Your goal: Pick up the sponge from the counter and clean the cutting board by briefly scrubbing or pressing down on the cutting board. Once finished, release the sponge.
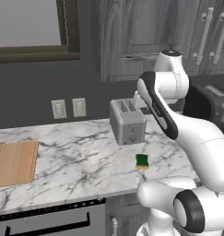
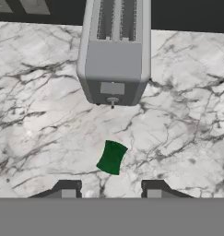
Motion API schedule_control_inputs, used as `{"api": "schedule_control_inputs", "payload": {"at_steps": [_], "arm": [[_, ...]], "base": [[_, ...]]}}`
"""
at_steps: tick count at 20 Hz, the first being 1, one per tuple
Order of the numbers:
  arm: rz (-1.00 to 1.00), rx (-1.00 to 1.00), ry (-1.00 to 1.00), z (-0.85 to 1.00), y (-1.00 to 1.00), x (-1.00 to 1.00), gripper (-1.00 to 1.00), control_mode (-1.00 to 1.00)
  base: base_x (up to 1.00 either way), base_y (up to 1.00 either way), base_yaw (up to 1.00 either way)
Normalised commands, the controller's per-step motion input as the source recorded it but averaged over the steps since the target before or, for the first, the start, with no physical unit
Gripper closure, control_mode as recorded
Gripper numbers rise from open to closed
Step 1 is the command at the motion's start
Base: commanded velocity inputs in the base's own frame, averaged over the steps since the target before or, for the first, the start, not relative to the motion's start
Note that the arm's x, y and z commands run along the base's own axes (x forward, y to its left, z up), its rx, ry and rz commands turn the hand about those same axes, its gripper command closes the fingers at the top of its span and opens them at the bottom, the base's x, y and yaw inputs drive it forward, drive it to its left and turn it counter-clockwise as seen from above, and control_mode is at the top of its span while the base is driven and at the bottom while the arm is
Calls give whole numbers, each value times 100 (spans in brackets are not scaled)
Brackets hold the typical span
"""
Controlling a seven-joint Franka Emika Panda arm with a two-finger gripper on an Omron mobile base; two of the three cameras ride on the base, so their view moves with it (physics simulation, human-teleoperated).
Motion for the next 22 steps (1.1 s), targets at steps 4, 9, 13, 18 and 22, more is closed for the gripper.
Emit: {"api": "schedule_control_inputs", "payload": {"at_steps": [4, 9, 13, 18, 22], "arm": [[0, 0, 0, 0, 1, 0, -100, 100], [0, 0, 0, 0, 0, 0, -100, 100], [0, 0, 0, 0, 0, 0, -100, 100], [0, 0, 0, 0, 0, 0, -100, 100], [0, 0, 0, 0, 0, 0, -100, 100]], "base": [[-11, 23, 0], [-11, 65, 0], [-12, 57, 0], [-3, 50, 0], [1, 49, 0]]}}
